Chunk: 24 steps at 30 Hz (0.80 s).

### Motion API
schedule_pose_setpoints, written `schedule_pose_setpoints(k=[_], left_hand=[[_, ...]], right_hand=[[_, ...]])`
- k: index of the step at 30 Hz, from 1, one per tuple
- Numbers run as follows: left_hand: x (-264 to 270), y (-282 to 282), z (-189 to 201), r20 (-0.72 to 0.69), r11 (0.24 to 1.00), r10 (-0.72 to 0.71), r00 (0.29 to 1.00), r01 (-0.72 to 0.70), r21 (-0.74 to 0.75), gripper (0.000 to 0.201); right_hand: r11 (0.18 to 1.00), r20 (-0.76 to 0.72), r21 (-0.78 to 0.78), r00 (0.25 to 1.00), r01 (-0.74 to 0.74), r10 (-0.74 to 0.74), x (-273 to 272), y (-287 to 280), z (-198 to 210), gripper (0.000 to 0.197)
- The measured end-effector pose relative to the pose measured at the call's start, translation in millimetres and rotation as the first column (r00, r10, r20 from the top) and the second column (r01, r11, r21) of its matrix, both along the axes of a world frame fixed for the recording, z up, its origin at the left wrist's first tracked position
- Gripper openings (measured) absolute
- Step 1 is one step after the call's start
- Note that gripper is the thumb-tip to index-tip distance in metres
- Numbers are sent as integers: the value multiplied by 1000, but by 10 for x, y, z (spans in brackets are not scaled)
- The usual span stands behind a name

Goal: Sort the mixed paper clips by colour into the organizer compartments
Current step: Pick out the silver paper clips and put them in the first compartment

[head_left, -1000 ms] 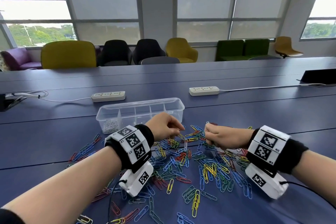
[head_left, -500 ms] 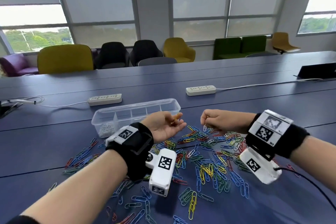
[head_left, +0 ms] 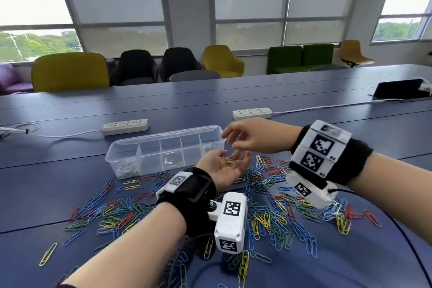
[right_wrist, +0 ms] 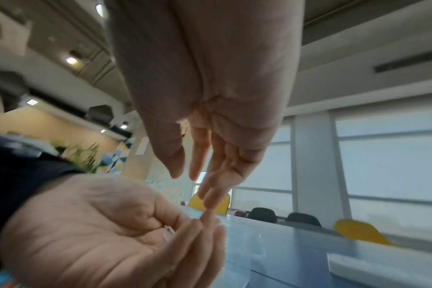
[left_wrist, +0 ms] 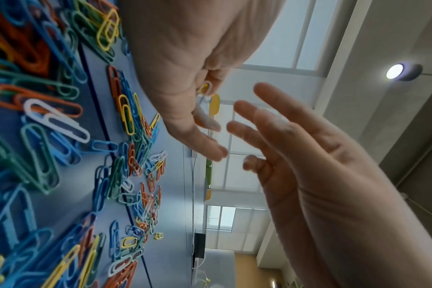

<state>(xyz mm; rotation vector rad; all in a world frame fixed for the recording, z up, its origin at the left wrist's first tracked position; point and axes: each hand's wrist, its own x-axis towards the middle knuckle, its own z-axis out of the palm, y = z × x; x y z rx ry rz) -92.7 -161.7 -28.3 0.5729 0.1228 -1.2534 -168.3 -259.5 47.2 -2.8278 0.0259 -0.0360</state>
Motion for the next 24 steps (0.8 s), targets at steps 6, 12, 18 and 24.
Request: schedule_pose_setpoints(k=[6, 12, 18, 24], left_hand=[[195, 12, 23, 234, 970, -146, 961, 93, 223, 33], [67, -24, 130, 668, 662, -741, 66, -94, 743, 13], [9, -39, 61, 300, 505, -809, -506, -334, 796, 33], [-23, -66, 33, 282, 519, -783, -554, -333, 787, 27]], right_hand=[[992, -143, 100, 987, 83, -69, -108, -407, -158, 17], [987, -396, -136, 908, 87, -135, -62, -569, -569, 15], [989, -394, -117, 909, 95, -134, -27, -576, -660, 16], [991, -338, -70, 932, 116, -133, -94, -600, -716, 20]])
